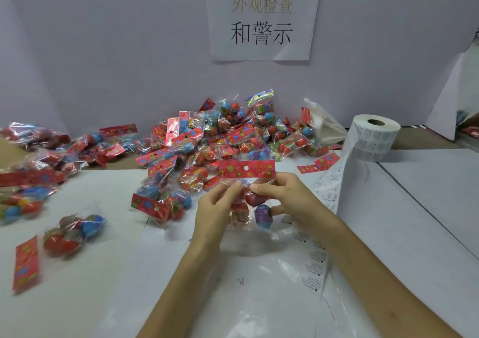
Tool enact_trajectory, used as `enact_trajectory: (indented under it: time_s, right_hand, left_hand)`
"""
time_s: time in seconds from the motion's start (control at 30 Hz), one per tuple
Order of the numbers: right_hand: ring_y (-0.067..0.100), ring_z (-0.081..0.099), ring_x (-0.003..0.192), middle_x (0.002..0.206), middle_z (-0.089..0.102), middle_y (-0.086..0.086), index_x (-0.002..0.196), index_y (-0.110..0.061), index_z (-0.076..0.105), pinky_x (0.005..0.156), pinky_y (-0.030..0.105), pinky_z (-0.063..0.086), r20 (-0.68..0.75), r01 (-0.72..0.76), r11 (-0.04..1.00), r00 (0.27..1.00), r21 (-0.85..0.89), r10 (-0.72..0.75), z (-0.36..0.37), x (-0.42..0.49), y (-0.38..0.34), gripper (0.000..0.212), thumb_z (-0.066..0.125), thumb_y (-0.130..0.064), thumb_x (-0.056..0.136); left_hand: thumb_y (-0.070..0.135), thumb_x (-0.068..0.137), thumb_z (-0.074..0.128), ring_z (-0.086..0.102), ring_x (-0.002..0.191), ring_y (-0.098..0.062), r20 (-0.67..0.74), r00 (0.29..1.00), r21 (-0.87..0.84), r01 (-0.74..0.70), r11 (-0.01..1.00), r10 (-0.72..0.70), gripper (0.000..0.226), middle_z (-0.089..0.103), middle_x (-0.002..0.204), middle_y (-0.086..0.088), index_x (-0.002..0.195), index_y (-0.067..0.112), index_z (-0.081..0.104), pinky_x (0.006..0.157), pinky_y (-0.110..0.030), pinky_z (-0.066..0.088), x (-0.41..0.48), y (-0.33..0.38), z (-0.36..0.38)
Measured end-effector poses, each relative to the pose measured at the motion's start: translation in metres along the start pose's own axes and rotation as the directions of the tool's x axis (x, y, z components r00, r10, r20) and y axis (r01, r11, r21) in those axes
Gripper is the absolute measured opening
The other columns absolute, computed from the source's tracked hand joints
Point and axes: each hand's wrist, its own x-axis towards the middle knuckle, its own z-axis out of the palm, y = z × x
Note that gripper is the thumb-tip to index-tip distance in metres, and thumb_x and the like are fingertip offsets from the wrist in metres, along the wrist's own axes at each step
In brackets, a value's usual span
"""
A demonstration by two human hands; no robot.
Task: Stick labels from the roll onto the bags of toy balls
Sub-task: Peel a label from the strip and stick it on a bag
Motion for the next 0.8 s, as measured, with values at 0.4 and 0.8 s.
enact_trajectory:
  time_s: [0.4,0.8]
  right_hand:
    - [0.01,0.073,0.078,0.073,0.071,-0.008,0.099,-0.015,0.072,0.072,0.035,0.059,-0.052,0.031,0.997,0.998,-0.063,-0.035,0.0011,0.0019,0.0,0.009,0.072,-0.021,0.092]
    - [0.007,0.069,0.07,0.072,0.07,-0.003,0.082,-0.014,0.07,0.054,0.022,0.053,-0.075,0.08,0.994,0.993,-0.068,-0.085,-0.001,-0.0024,-0.0041,0.011,0.073,-0.017,0.092]
  left_hand:
    - [0.022,0.096,0.069,0.075,0.088,-0.021,-0.027,1.0,-0.065,-0.001,0.998,0.0,0.014,0.08,0.093,-0.002,0.102,0.017,0.081,0.076,-0.037,0.063,0.0014,-0.0007,-0.0047]
    - [0.027,0.093,0.073,0.073,0.069,-0.013,-0.026,0.999,-0.1,-0.044,0.994,0.042,0.011,0.079,0.081,-0.002,0.096,0.018,0.08,0.057,-0.021,0.056,-0.0015,0.0021,-0.004]
